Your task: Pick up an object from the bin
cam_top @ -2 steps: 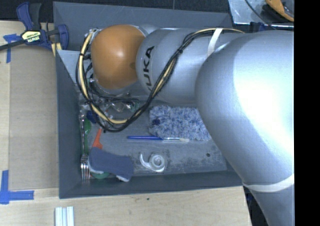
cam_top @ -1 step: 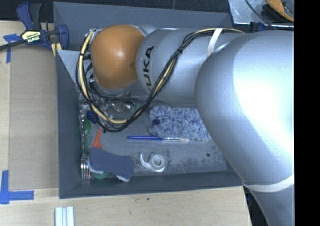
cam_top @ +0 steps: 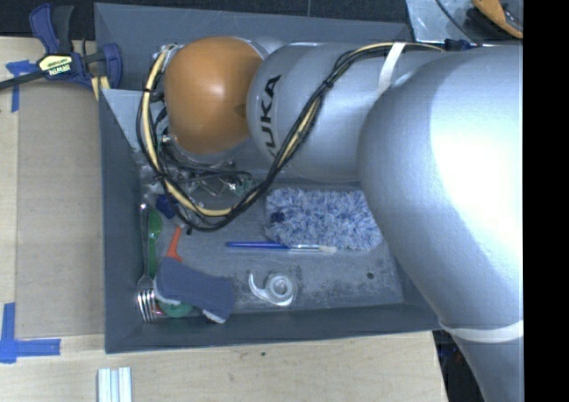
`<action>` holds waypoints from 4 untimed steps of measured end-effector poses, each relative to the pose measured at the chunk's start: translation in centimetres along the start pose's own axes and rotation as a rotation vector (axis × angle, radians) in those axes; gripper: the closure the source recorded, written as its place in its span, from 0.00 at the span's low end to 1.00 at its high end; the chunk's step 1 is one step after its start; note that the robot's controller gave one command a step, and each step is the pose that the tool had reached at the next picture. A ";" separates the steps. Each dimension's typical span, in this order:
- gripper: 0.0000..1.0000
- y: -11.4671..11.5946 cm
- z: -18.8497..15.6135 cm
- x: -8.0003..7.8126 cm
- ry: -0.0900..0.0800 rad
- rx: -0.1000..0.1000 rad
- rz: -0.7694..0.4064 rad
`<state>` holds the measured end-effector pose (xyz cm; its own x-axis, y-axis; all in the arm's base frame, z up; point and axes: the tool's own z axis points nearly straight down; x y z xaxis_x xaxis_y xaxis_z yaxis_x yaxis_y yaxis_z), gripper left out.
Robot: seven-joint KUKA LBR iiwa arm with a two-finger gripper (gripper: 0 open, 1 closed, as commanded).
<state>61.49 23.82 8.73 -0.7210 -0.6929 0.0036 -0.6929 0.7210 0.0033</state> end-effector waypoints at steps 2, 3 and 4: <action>1.00 -0.2 -5.6 -0.4 -0.017 0.007 0.003; 1.00 -0.2 -6.4 -0.4 -0.017 0.007 0.005; 1.00 -0.2 -7.1 -0.5 -0.022 0.008 0.007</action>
Offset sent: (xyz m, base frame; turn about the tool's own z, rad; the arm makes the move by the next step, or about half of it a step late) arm 0.0023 0.0008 0.0540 0.0006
